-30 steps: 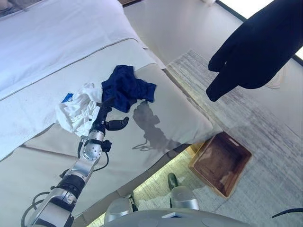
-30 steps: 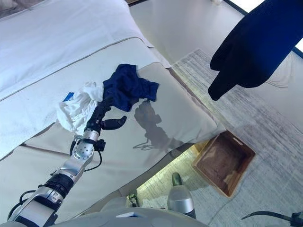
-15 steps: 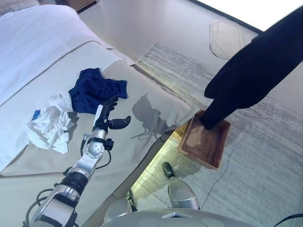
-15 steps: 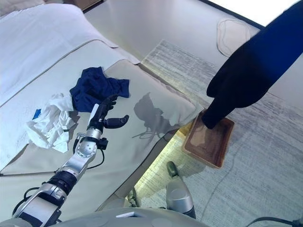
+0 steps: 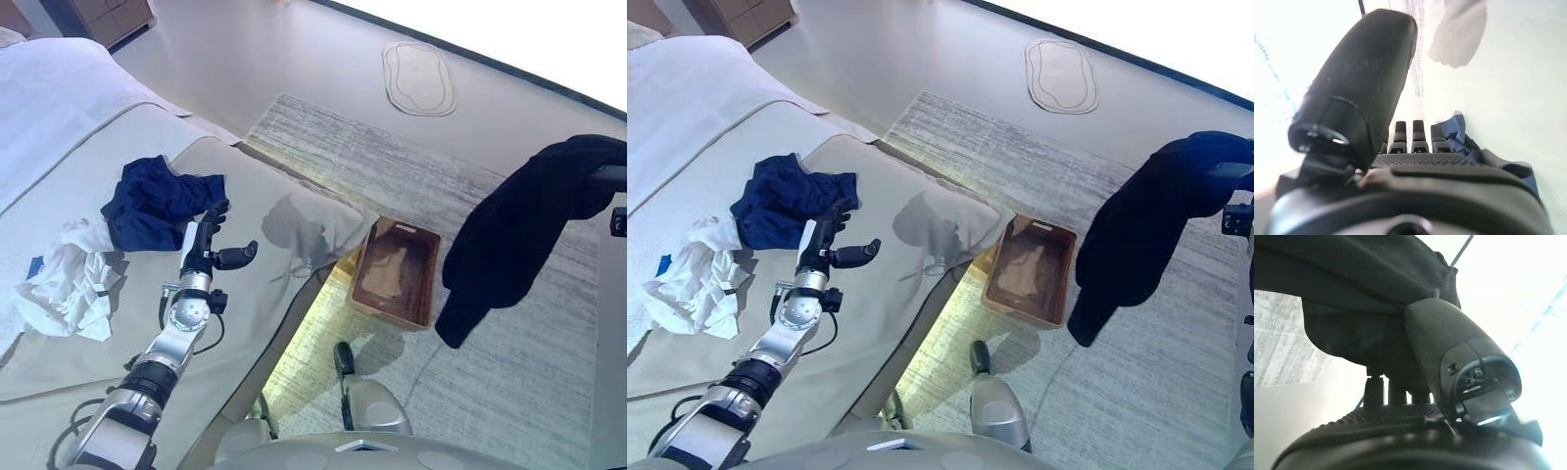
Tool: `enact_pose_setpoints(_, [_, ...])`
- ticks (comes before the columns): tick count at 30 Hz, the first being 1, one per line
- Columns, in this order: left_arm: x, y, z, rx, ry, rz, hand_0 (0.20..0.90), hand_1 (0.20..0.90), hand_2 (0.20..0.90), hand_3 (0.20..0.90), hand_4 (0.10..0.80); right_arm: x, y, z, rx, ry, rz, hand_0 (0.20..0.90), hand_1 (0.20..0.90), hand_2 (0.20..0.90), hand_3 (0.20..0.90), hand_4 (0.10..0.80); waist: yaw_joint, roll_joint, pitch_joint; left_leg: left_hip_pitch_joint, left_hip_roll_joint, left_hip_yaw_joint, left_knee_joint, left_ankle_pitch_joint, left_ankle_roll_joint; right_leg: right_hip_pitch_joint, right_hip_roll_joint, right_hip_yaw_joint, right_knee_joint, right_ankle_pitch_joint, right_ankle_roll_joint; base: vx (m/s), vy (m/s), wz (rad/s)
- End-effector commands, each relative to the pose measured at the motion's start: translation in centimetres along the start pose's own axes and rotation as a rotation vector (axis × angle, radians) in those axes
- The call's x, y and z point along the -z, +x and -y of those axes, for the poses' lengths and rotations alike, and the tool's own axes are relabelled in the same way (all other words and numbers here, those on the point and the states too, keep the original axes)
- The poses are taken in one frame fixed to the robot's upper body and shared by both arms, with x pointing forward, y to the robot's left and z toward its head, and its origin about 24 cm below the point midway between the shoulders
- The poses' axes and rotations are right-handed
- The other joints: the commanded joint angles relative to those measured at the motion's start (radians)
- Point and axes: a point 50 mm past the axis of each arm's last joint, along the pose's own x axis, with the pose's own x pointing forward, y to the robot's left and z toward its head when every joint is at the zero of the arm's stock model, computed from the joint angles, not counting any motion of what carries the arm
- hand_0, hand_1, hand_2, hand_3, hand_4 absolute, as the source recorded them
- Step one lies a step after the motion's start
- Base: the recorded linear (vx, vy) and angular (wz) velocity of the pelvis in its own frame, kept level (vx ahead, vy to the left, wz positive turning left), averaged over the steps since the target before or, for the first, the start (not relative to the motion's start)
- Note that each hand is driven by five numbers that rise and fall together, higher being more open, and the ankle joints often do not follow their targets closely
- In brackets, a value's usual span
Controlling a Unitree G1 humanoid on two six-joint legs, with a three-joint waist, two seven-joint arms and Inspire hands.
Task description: Pick up the clothes from the bed and place them into the basket
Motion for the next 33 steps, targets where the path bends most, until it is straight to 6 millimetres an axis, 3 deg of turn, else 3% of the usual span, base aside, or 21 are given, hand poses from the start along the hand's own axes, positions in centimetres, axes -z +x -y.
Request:
enact_pose_setpoints(1, [-2.0,0.6,-1.0,-0.027,0.016,0.141,0.9,0.9,0.9,0.9,0.8,-6.3,-0.2,2.3,0.076,0.024,0.25,0.3,0.3,0.3,0.2,0.1,0.038,0.004,-0.109,-0.002,-0.048,-0.057,0.022,-0.079,0.028,0.011,0.044,-0.01,0.082,-0.084,0.001,0.018,-0.063,0.0])
enact_pose_setpoints(9, [-0.6,-0.3,-0.8,0.023,0.034,0.099,0.9,0.9,0.9,0.9,0.8,-4.0,0.1,-0.6,-0.004,-0.001,0.189,0.3,0.3,0.3,0.2,0.1,0.047,0.029,-0.107,0.007,-0.05,-0.056,0.011,-0.076,0.02,0.042,0.05,-0.019,0.047,-0.082,-0.006,0.02,-0.085,0.0])
enact_pose_setpoints(15, [-0.6,-0.5,-0.9,0.039,0.04,0.104,0.9,0.9,0.9,0.9,0.8,-2.6,-0.1,-2.2,-0.033,-0.004,0.16,0.3,0.3,0.3,0.2,0.1,0.046,0.048,-0.089,-0.006,-0.045,-0.048,0.003,-0.067,0.011,0.04,0.048,-0.03,0.027,-0.075,-0.005,-0.012,-0.073,0.01])
enact_pose_setpoints(19, [-1.2,-0.3,-0.8,0.029,0.029,0.13,0.9,0.9,0.9,0.9,0.8,-0.9,-0.3,-3.6,-0.043,-0.027,0.107,0.3,0.3,0.3,0.2,0.1,0.041,0.06,-0.074,-0.017,-0.043,-0.041,0.002,-0.065,0.008,0.033,0.047,-0.035,0.018,-0.072,-0.004,-0.035,-0.039,0.01])
enact_pose_setpoints(26, [-2.8,0.2,-0.4,0.017,0.006,0.193,0.9,0.9,0.9,0.9,0.8,4.4,-0.9,-6.5,-0.063,-0.062,-0.058,0.3,0.3,0.3,0.2,0.1,0.043,0.082,-0.05,-0.026,-0.036,-0.029,0.003,-0.06,0.006,0.026,0.041,-0.045,0.015,-0.073,-0.007,-0.051,-0.038,0.01])
enact_pose_setpoints(33, [-3.6,0.3,0.2,0.043,-0.006,0.221,0.9,0.9,0.9,0.9,0.8,6.0,-0.6,-6.4,-0.022,-0.058,-0.11,0.3,0.3,0.3,0.2,0.1,0.055,0.112,-0.033,-0.031,-0.041,-0.043,0.008,-0.059,0.004,0.028,0.036,-0.043,0.013,-0.075,-0.009,-0.014,-0.006,0.0])
